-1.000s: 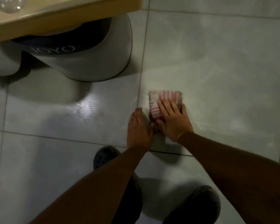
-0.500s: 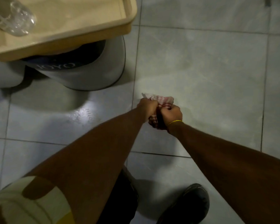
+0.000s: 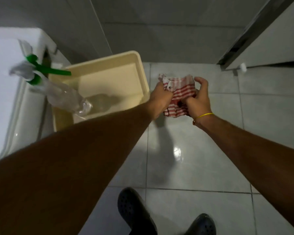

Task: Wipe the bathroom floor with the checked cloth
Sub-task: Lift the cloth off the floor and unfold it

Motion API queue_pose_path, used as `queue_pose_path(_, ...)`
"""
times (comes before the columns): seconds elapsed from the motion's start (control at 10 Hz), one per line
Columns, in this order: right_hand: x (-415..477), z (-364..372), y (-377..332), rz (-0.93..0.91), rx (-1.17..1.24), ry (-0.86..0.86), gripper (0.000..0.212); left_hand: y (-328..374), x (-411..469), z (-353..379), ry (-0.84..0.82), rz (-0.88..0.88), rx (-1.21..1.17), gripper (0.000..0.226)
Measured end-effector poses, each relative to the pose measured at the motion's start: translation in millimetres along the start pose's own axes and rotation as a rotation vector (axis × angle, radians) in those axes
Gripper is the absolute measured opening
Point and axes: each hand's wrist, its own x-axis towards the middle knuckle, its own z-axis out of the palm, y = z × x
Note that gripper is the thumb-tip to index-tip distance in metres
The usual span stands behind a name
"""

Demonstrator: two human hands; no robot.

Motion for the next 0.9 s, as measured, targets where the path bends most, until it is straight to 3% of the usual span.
queue_pose_path(0.1, -0.3, 41.0, -36.3, -0.16, -0.213, -0.08, 0.08, 17.7, 0.0, -57.9, 0.107, 0.041, 0.095, 0.043)
queue_pose_path(0.3, 0.7, 112.1, -27.2, -0.292, -0.609, -0.322, 0.077, -23.4, 2.9, -121.6, 0.089, -0.005, 0.238, 0.054)
queue_pose_path(0.4, 9.8, 153.3, -6.0, -0.36, -0.905, -0.446, 0.077, -60.4, 20.4, -142.3, 0.155, -0.052, 0.247, 0.043)
queue_pose_path(0.5, 17.0, 170.3, 3.7, -0.407, -1.065, -0.445, 0.079, -69.1, 26.6, -144.9, 0.255, -0.054, 0.238, 0.034)
queue_pose_path(0.6, 17.3, 177.2, 7.7, -0.542, -1.337, -0.412, 0.065, -83.8, 29.9, -151.2, 0.156, 0.064, 0.632, 0.05)
queue_pose_path(0.7, 8.1, 171.4, 1.8, -0.672, -1.513, -0.357, 0.051, -87.8, 24.5, -153.6, 0.119, -0.005, 0.873, 0.054)
queue_pose_path(0.8, -11.1, 146.0, -17.8, -0.687, -1.608, -0.341, 0.044, -73.0, 5.0, -146.3, 0.185, -0.122, 1.057, 0.049)
queue_pose_path(0.9, -23.7, 120.0, -36.4, -0.621, -1.532, -0.312, 0.047, -41.1, -16.7, -125.8, 0.177, -0.061, 1.168, 0.057)
